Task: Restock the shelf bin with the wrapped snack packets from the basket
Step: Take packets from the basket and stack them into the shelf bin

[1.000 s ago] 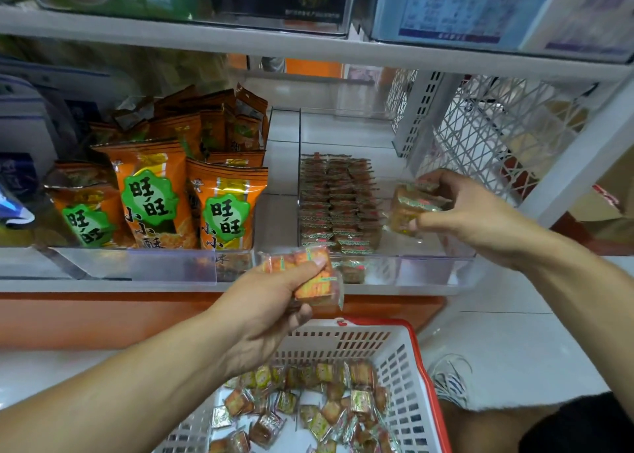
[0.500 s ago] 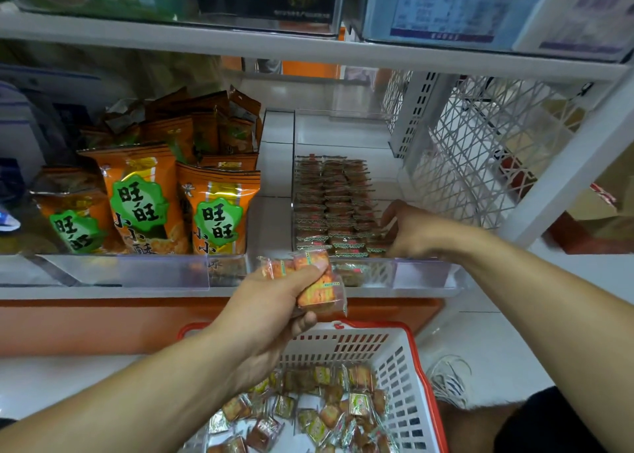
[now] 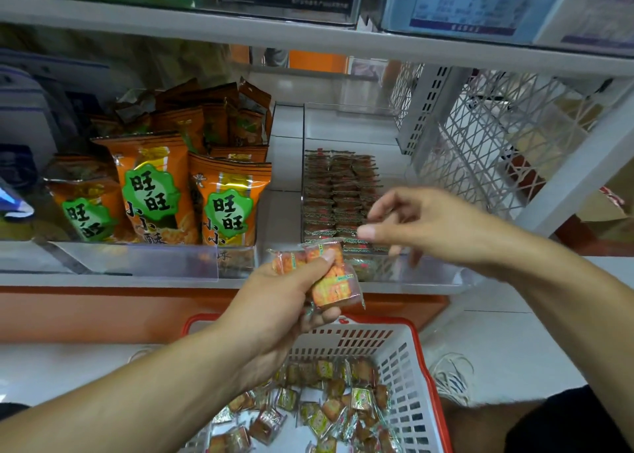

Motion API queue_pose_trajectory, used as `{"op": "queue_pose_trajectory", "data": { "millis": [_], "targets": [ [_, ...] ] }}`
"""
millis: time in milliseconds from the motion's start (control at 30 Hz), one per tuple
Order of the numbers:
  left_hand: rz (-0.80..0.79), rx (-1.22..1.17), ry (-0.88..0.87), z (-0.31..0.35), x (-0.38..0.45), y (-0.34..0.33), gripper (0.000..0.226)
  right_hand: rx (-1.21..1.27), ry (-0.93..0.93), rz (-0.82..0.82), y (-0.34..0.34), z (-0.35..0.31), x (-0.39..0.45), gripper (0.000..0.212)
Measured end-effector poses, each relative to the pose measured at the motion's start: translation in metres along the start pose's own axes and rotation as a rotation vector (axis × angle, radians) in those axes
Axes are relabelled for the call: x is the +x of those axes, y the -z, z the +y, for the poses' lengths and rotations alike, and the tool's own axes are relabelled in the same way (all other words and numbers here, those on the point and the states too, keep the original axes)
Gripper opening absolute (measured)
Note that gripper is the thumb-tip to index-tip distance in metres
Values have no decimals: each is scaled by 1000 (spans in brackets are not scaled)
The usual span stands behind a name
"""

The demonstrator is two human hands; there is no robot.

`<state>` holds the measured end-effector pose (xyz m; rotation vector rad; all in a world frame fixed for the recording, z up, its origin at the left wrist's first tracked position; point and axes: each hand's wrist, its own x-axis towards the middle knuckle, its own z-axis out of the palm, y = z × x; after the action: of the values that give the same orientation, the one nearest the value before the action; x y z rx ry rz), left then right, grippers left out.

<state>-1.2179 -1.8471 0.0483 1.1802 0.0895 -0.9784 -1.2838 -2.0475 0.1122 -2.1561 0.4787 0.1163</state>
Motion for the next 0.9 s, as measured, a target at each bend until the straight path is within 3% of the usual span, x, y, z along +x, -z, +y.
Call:
{"op": "queue_pose_trajectory", "data": {
  "millis": [100, 267, 467, 567, 633, 733, 900],
  "targets": [
    [-66, -8, -24, 2, -3, -1, 48, 37, 21, -158, -26, -10, -19, 67],
    [-167, 22, -34, 6, -7, -1, 43, 162, 133, -100, -34, -7, -18, 26],
    [-163, 112, -88, 9, -8, 1, 36, 146, 266, -56, -29, 4, -18, 25],
    [-138, 133, -145, 12, -6, 2, 52, 240, 315, -59, -29, 10, -19, 26],
    [-83, 107, -172, 14, -4, 5, 59, 285, 334, -50, -24, 13, -18, 29],
    [-35, 95, -205, 16, -2, 7, 50, 254, 374, -96, -16, 16, -19, 43],
    [-47, 120, -207, 12, -1, 6, 34, 381, 344, -26, -15, 18, -16, 18]
  ]
}}
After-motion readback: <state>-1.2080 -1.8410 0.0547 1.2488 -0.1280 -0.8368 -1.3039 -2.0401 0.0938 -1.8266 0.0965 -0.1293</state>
